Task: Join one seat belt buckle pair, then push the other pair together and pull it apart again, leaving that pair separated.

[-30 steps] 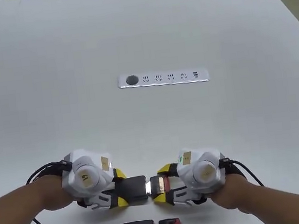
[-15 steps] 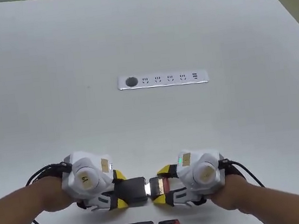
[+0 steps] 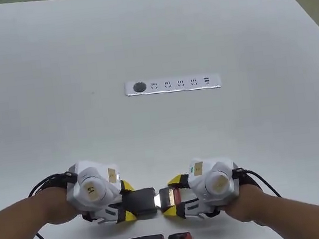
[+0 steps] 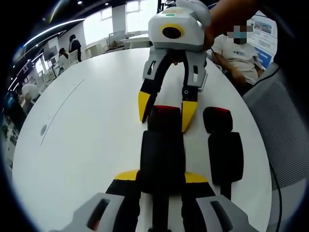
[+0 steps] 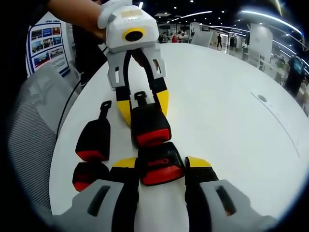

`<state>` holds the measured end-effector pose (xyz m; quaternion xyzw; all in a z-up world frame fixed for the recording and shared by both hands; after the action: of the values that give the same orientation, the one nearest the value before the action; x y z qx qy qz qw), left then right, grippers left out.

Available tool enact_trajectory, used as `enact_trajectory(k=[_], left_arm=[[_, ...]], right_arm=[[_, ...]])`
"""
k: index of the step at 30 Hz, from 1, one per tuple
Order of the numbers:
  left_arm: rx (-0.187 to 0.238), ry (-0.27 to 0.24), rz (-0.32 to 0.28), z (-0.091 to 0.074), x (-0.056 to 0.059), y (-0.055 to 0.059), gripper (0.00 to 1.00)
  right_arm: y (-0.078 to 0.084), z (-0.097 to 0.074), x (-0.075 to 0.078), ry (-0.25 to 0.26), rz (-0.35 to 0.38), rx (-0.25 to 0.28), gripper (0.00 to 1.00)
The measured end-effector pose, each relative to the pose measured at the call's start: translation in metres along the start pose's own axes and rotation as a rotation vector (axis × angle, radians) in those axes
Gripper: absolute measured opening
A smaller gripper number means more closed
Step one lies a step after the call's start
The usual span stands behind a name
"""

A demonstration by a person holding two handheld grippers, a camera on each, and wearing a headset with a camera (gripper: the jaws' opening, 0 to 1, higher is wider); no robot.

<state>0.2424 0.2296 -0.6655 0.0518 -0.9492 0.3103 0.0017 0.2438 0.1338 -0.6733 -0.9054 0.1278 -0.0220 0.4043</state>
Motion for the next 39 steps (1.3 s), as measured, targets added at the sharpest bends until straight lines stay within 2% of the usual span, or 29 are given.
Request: enact_trajectory(k=[16,25,39], left_arm=[[-0.01,-0.001,0.001,0.0,0.0,0.0,0.33],[-0.01,0.003,0.004,0.0,-0.001,0.001,0.33],[-0.011,0.004,0.004,0.0,-0.001,0.001,0.33]], right_arm=[[0.007,-0.014,0.005,0.006,0.01,-0.002,0.35],[0.009,-0.019,0.004,-0.005,-0.009,-0.017,0.35],[0.028,-0.03,0.013,-0.005,-0.012,-0.032,0.35]])
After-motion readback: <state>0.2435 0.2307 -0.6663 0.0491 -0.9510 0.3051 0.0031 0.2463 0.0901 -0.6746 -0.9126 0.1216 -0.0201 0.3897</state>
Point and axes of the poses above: the centre of the closed fingertips' face, and the gripper's own axes: z roughly forward along the fingers, x roughly to its right, y roughly out of its underside, the point moved 3 cm from there along -z, roughly backward along the fingers
